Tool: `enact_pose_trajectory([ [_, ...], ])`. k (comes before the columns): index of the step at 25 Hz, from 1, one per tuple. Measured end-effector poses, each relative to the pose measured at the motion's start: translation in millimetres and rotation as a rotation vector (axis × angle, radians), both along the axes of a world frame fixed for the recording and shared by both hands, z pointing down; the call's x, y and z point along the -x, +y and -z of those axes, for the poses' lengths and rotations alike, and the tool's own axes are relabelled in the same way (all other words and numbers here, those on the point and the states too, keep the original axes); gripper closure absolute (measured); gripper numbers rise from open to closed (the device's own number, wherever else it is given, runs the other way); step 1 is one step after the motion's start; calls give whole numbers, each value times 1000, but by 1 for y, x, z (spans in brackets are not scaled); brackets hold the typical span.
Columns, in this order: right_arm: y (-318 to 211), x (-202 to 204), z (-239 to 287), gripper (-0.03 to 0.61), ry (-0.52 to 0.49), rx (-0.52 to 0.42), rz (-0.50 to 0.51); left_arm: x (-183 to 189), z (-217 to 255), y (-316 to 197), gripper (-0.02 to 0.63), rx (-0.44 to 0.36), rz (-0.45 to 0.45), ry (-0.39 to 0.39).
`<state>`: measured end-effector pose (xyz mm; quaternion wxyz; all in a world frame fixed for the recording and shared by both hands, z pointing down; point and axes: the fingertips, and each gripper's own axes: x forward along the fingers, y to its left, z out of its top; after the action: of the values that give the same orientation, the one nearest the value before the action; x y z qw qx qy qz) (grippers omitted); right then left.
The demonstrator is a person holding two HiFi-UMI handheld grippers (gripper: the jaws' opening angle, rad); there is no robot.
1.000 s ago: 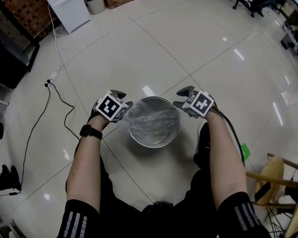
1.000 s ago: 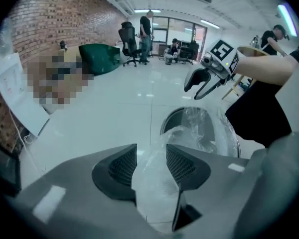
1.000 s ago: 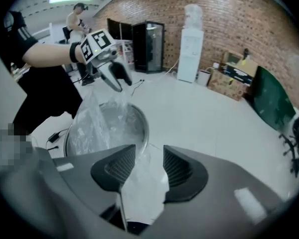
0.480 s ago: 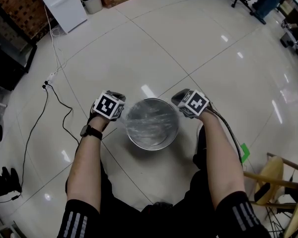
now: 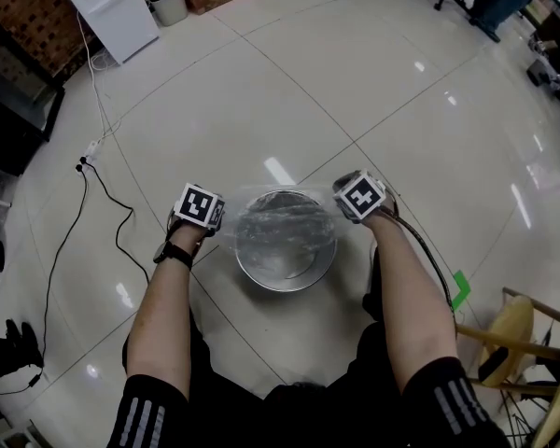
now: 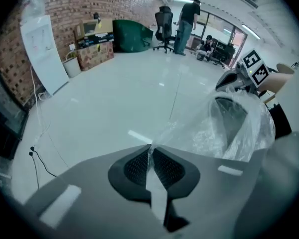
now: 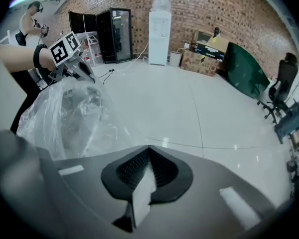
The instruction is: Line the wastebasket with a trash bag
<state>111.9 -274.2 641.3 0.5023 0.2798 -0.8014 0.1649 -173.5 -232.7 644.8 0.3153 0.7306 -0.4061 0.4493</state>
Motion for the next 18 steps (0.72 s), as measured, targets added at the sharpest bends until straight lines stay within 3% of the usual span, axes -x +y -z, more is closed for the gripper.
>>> enact_pose_trajectory([
  [4,26,-4,-33,572,13,152,28,-10,-35,36,573,193,-82,16],
  [7,45,-10,-46,533,9,256,0,-13,-40,47,507,240,-93,60],
  [10,38,-8,-32,468,-89,267,-92,-14,-28,41,495,199,-90,89],
  [14,14,-14,-2,465,-208,184,-188,-12,-6,29,462,122,-24,162],
  [18,8,-24,40,465,-284,116,-211,0,13,28,449,60,5,173],
])
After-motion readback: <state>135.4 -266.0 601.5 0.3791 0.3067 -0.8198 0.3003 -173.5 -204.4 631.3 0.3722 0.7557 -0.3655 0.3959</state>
